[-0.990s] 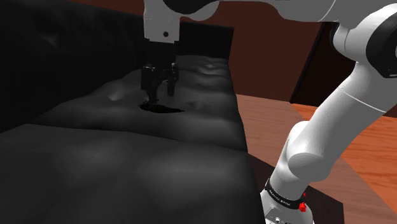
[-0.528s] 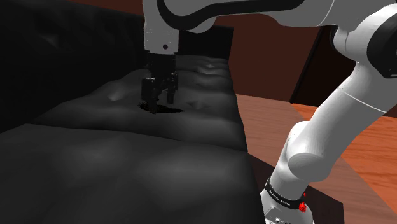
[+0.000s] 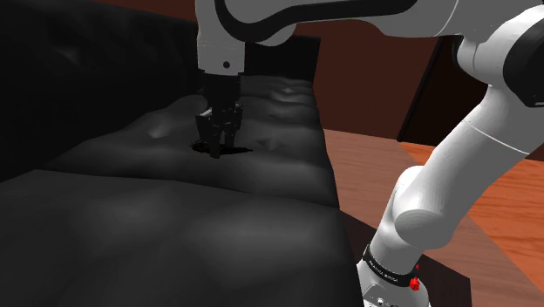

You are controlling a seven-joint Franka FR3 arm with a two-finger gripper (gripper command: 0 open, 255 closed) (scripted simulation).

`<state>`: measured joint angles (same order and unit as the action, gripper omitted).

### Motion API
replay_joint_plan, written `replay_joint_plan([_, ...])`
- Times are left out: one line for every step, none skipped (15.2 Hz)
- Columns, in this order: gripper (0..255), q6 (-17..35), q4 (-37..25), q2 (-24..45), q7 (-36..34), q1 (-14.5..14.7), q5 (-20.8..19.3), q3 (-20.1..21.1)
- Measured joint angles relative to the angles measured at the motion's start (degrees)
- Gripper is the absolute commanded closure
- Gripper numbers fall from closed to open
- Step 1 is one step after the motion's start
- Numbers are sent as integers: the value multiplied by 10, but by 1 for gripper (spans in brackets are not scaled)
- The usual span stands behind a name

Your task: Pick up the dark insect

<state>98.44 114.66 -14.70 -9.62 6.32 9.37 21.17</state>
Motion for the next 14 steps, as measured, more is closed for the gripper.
replay_joint_plan([255, 0, 0, 0, 0, 0, 0, 0])
replay_joint_plan([255, 0, -1, 1, 0, 0, 0, 0])
replay_joint_plan([255, -4, -6, 2, -1, 0, -1, 0])
replay_joint_plan([255, -10, -12, 3, -2, 0, -1, 0])
replay_joint_plan([255, -17, -19, 2, -3, 0, -1, 0])
replay_joint_plan([255, -22, -25, 3, -4, 0, -1, 0])
replay_joint_plan([255, -30, -33, 2, -3, -1, -2, -2])
replay_joint_plan([255, -38, -44, 5, -5, -1, -3, -1])
replay_joint_plan([255, -46, -52, 6, -5, -2, -4, -2])
replay_joint_plan([255, -53, -58, 6, -5, -2, -4, -3])
replay_joint_plan([255, -61, -69, 8, -6, -2, -5, -3])
replay_joint_plan([255, -68, -77, 9, -8, -2, -5, -2])
replay_joint_plan([255, -75, -84, 9, -9, -2, -5, -2])
replay_joint_plan([255, -83, -94, 11, -10, -2, -6, -3])
